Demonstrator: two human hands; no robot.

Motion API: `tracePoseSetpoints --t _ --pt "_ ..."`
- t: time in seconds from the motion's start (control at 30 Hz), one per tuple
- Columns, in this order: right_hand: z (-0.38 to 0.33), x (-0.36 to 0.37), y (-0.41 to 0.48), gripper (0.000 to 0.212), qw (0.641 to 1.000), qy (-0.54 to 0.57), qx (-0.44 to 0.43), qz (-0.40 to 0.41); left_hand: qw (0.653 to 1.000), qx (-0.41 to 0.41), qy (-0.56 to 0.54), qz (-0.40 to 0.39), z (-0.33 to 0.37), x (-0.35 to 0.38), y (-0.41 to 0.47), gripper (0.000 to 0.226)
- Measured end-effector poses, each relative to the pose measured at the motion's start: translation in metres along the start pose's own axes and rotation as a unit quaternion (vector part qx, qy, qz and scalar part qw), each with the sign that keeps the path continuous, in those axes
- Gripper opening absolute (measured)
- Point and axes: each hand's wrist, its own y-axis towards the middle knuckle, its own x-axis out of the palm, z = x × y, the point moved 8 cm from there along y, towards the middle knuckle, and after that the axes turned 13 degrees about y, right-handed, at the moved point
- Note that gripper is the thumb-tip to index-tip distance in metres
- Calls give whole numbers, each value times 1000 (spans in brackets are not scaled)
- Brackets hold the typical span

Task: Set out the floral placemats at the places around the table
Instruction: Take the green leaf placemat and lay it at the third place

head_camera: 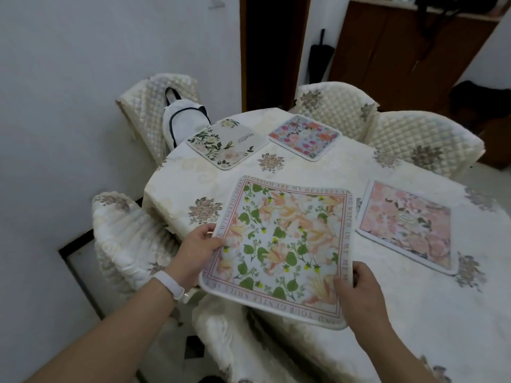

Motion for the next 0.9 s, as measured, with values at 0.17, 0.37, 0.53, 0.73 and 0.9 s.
tracePoseSetpoints --t 0.17,0.37,0.53,0.73,0.9 --pt "20 18 20 12 1000 10 24 16 999 -11 36 -9 -4 -5 38 21" --pt "34 70 52 16 996 26 76 49 997 -23 52 -51 -2 -28 106 20" --pt "38 133 66 15 989 42 108 86 993 -21 89 -74 1 -69 172 18" --pt "41 201 78 16 983 51 130 115 985 -20 137 -102 -6 -110 230 17" --pt "60 234 89 16 972 77 168 145 977 -28 157 -143 -16 -123 268 18"
